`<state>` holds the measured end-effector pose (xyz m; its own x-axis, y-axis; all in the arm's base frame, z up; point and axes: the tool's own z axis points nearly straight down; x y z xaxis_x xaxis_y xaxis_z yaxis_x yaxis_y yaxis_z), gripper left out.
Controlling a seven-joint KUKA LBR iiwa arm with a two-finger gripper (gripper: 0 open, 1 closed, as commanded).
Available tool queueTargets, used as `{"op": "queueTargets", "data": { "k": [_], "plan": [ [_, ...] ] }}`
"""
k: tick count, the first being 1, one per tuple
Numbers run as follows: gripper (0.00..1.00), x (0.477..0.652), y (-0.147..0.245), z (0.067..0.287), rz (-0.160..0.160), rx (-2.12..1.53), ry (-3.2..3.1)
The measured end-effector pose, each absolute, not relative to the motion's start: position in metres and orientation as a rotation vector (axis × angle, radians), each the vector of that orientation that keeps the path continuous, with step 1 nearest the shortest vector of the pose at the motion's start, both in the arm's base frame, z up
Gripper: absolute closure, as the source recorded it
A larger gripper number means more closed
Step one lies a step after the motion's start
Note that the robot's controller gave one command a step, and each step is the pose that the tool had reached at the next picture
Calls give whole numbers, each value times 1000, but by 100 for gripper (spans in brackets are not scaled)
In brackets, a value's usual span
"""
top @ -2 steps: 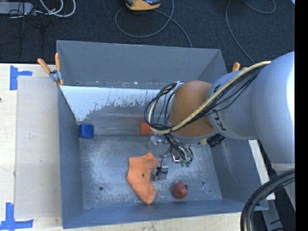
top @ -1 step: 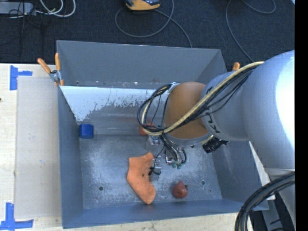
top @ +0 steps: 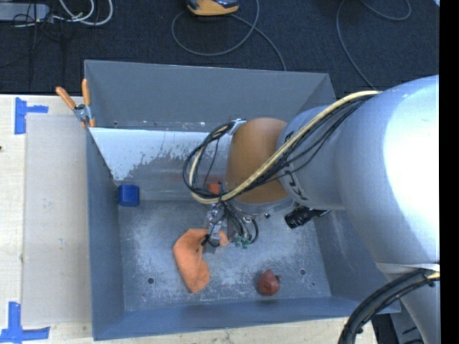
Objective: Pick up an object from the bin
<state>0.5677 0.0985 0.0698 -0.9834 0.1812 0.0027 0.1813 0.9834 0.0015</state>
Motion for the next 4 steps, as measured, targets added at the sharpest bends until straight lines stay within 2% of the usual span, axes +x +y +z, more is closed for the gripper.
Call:
{"op": "queueTargets", "data": {
  "k": [1, 2, 3, 4],
  "plan": [
    [100, 568, 99, 70, -3, -284, -3126],
    [100, 564, 102, 116, -1, -273, -3121],
    [100, 571, 103, 126, -6, -290, -3133],
    [100, 563, 116, 152, 2, -294, -3112]
  ]
}}
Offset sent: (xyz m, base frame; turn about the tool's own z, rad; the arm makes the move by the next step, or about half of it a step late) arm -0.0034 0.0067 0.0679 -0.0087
